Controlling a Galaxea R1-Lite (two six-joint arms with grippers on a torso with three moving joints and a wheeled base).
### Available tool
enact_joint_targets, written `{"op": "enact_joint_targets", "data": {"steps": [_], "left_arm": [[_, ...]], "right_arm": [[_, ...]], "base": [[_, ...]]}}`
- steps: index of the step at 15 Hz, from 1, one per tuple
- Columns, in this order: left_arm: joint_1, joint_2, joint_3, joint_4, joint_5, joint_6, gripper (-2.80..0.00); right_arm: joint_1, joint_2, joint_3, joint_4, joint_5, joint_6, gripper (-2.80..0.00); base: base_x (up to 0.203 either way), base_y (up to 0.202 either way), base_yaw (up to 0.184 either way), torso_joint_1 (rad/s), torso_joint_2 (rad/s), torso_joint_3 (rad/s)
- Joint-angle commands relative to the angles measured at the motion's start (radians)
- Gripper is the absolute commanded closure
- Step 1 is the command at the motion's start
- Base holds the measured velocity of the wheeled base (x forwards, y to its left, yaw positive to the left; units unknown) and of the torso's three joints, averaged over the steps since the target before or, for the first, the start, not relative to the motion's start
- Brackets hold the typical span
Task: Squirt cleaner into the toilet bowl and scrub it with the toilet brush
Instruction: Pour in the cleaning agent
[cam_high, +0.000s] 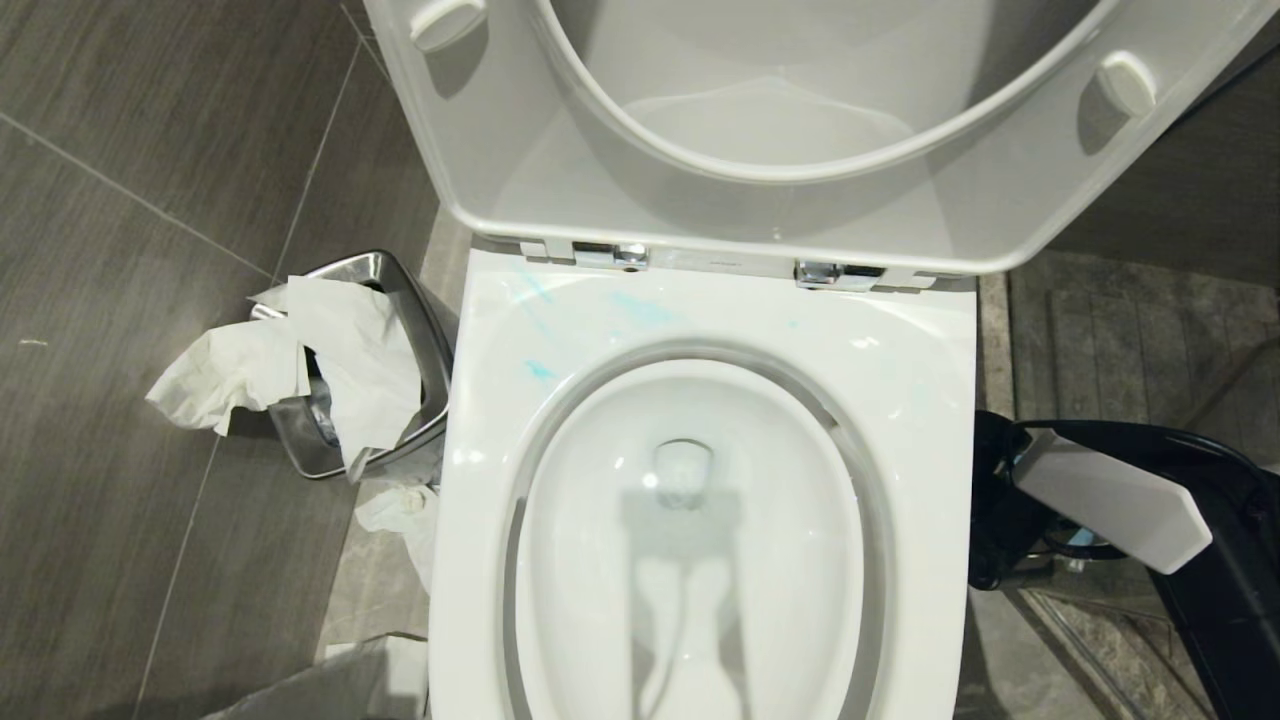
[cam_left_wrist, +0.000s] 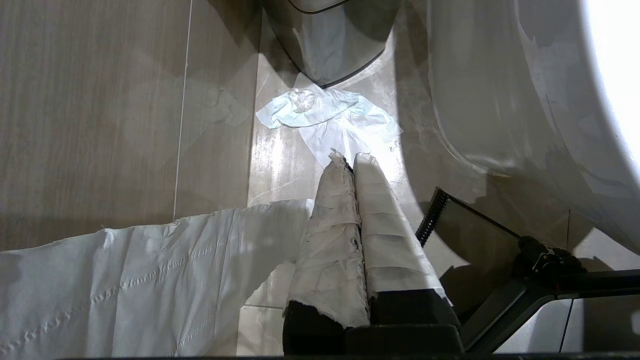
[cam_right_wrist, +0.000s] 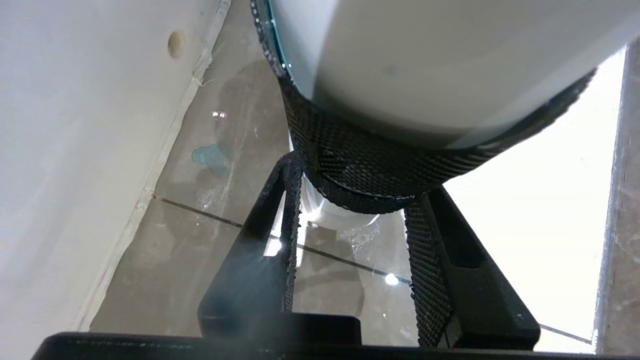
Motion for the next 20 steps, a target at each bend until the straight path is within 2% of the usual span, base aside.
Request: {"op": "enact_joint_targets", "data": {"steps": [1, 14, 17, 20], "left_arm": [[0.0, 0.001, 0.0, 0.0, -0.001, 0.001, 0.0], [0.0, 0.001, 0.0, 0.0, -0.001, 0.001, 0.0], [0.0, 0.001, 0.0, 0.0, -0.001, 0.001, 0.0], [0.0, 0.001, 0.0, 0.0, 0.001, 0.001, 0.0]], "right_arm": [[0.0, -0.006, 0.004, -0.013, 0.001, -0.001, -2.8], [0.0, -0.036, 0.059, -0.013, 0.0, -0.001, -2.8], [0.001, -0.076, 0.137, -0.013, -0.001, -0.001, -2.8], [0.002, -0.162, 0.286, -0.013, 0.0, 0.0, -2.8]], "base": [[0.0, 0.0, 0.0, 0.0, 0.0, 0.0], [0.0, 0.0, 0.0, 0.0, 0.0, 0.0], [0.0, 0.0, 0.0, 0.0, 0.0, 0.0], [0.0, 0.0, 0.0, 0.0, 0.0, 0.0]]}}
